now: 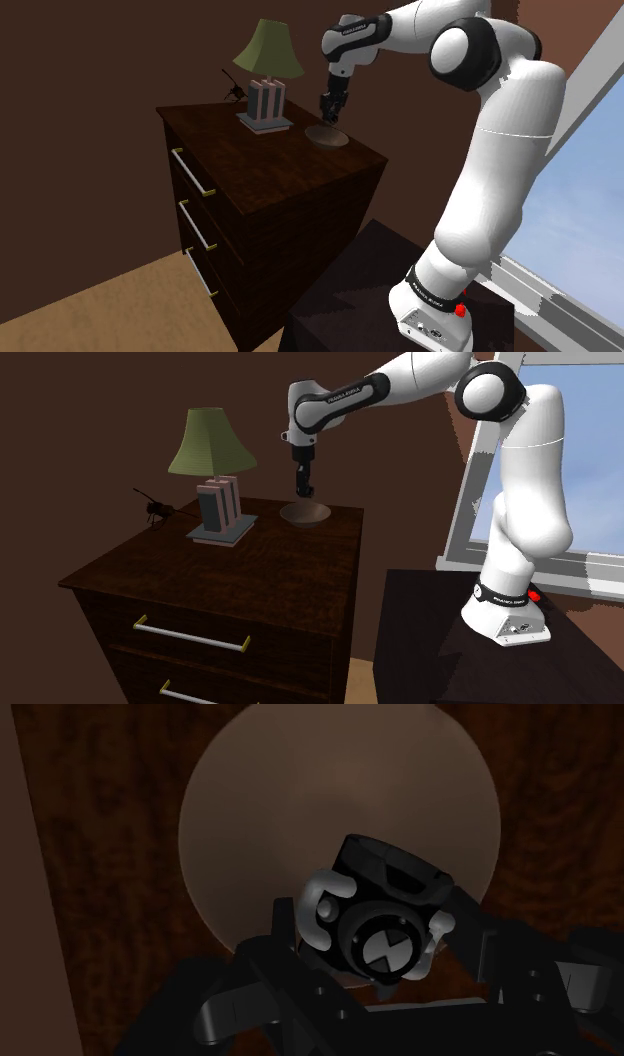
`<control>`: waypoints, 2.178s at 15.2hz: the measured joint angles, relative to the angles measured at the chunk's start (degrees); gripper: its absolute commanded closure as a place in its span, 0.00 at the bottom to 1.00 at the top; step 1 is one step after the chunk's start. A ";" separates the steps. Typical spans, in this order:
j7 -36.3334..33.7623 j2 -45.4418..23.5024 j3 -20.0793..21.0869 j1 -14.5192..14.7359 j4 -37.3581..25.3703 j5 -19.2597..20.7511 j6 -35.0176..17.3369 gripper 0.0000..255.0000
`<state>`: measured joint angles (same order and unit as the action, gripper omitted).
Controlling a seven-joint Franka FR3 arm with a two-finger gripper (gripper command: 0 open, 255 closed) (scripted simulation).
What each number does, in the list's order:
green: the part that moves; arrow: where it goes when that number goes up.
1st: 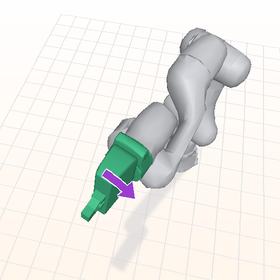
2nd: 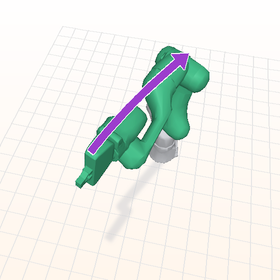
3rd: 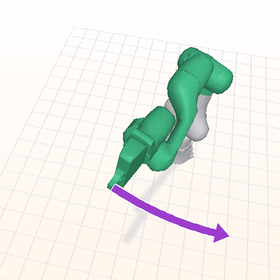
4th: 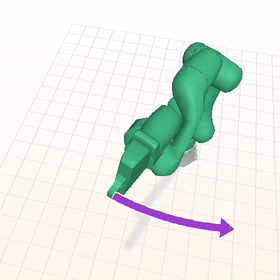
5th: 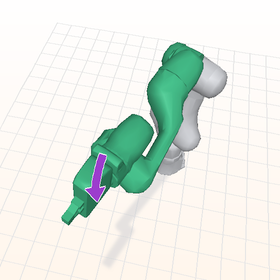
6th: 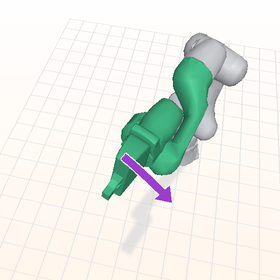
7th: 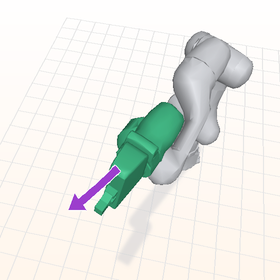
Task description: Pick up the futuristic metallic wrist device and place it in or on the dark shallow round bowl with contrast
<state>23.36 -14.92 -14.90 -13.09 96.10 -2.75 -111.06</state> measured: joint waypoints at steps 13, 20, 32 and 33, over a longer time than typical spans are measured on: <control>0.77 -2.74 0.19 -0.34 4.80 -0.88 -7.43 1.00; 0.79 -2.75 0.19 -0.35 4.99 -0.89 -7.66 0.00; 0.31 -0.58 -0.01 -0.14 0.81 -0.20 -1.44 0.00; 0.29 -0.56 -0.01 -0.14 0.71 -0.18 -1.30 0.00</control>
<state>23.66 -15.48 -14.91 -13.23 96.82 -2.93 -112.35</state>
